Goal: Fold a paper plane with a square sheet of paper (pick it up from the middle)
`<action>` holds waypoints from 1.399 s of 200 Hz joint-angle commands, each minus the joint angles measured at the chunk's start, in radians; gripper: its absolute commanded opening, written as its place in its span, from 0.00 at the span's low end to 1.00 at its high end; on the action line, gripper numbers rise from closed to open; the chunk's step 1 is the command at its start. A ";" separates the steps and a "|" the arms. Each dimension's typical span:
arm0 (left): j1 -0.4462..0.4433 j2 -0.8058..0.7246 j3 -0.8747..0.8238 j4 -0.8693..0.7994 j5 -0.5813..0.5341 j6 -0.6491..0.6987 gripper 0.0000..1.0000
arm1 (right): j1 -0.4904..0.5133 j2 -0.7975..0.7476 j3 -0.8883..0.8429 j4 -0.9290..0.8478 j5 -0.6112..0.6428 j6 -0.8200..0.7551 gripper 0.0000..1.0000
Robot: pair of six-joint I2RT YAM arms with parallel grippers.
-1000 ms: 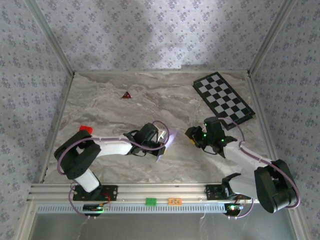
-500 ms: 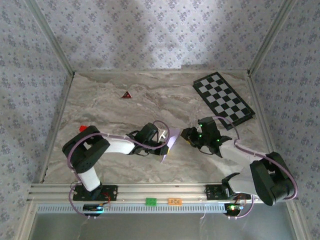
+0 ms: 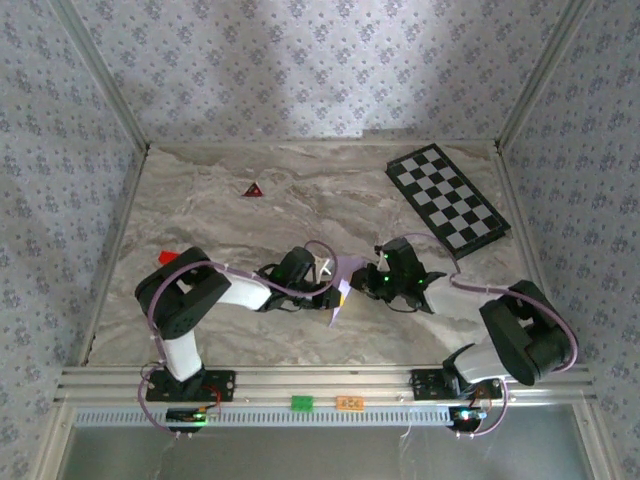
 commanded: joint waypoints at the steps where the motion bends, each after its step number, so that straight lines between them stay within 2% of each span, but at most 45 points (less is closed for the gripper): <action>1: 0.007 0.027 -0.021 0.049 0.009 -0.055 0.00 | 0.008 0.026 0.033 0.032 -0.023 -0.029 0.17; 59: 0.025 0.036 -0.084 0.161 0.007 -0.137 0.00 | -0.014 0.108 0.059 0.062 -0.056 -0.030 0.15; 129: 0.041 0.027 -0.099 0.159 0.002 -0.161 0.00 | -0.030 0.198 0.083 0.141 -0.112 -0.006 0.15; 280: 0.059 0.036 -0.139 0.177 -0.031 -0.208 0.00 | -0.023 0.259 0.126 0.100 -0.109 -0.022 0.16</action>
